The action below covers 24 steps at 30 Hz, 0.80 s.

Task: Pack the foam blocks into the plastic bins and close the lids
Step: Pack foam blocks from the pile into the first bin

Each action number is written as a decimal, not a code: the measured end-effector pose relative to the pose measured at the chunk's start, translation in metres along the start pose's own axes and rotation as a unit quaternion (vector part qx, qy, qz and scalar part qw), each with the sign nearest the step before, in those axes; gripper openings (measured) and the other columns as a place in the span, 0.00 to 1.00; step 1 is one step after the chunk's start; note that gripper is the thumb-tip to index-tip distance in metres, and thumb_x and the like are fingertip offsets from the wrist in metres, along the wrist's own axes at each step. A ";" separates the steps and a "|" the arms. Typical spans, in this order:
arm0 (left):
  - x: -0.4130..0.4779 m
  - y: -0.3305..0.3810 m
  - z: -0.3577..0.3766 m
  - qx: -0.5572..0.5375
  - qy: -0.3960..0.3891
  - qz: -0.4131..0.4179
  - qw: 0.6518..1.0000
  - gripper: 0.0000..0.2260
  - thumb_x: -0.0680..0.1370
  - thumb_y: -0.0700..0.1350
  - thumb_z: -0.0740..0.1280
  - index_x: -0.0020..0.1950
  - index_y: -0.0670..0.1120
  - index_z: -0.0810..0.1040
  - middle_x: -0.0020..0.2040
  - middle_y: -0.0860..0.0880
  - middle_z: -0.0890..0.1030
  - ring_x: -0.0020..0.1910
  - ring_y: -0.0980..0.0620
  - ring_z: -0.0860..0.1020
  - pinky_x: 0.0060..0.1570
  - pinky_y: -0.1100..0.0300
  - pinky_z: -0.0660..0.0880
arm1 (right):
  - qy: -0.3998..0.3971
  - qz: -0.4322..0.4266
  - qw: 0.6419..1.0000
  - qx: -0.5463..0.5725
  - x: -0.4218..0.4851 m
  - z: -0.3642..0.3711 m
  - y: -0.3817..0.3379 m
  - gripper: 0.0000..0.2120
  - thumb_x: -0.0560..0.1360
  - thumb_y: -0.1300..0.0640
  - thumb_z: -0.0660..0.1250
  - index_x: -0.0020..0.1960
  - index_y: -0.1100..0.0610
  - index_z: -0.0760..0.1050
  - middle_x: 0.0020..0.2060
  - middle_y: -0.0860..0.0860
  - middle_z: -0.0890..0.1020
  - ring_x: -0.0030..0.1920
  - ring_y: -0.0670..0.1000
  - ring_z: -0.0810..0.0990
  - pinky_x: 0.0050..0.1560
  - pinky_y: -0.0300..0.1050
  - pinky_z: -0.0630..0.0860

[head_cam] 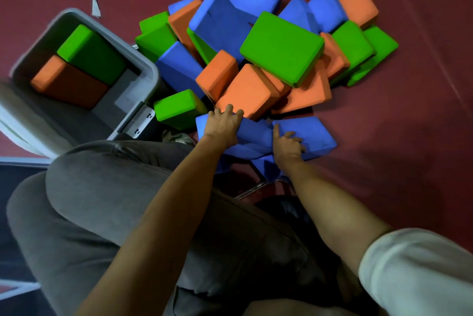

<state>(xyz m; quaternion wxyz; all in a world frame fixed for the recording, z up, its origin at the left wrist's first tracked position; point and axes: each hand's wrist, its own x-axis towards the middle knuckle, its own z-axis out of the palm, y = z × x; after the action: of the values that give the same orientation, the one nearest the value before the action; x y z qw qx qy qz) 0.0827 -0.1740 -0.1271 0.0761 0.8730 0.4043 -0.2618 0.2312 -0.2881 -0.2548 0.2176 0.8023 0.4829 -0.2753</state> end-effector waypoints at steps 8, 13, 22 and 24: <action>-0.001 0.008 -0.004 0.001 0.003 -0.002 1.000 0.34 0.69 0.52 0.78 0.71 0.49 0.68 0.65 0.42 0.69 0.60 0.35 0.72 0.58 0.41 0.71 | -0.028 0.026 0.999 0.008 0.007 0.004 0.000 0.44 0.82 0.54 0.63 0.80 0.49 0.30 0.79 0.65 0.42 0.74 0.78 0.52 0.59 0.80 0.66; -0.005 0.009 -0.002 0.023 0.019 0.013 0.999 0.34 0.68 0.58 0.77 0.69 0.50 0.69 0.64 0.43 0.69 0.59 0.35 0.72 0.56 0.42 0.70 | -0.025 0.024 0.999 0.009 0.011 0.011 -0.001 0.43 0.83 0.54 0.62 0.80 0.51 0.30 0.79 0.65 0.43 0.73 0.78 0.53 0.57 0.81 0.66; -0.007 0.016 -0.005 0.031 0.028 0.024 0.999 0.36 0.67 0.60 0.77 0.70 0.51 0.69 0.65 0.43 0.69 0.59 0.36 0.73 0.58 0.43 0.69 | 0.000 0.045 0.999 -0.015 0.018 0.015 0.007 0.35 0.82 0.55 0.61 0.81 0.56 0.44 0.75 0.68 0.57 0.68 0.80 0.62 0.53 0.81 0.68; -0.011 0.016 -0.009 0.016 0.021 0.009 1.000 0.36 0.66 0.62 0.77 0.70 0.51 0.70 0.64 0.43 0.70 0.59 0.36 0.74 0.58 0.44 0.69 | 0.002 0.055 0.998 -0.003 0.011 0.003 0.006 0.29 0.81 0.59 0.63 0.77 0.60 0.54 0.72 0.68 0.63 0.67 0.79 0.65 0.55 0.82 0.67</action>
<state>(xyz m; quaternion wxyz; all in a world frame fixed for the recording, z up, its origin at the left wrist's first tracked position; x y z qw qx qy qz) 0.0924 -0.1885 -0.1155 0.0557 0.8830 0.3939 -0.2491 0.2405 -0.2854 -0.2640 0.2335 0.8276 0.4393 -0.2599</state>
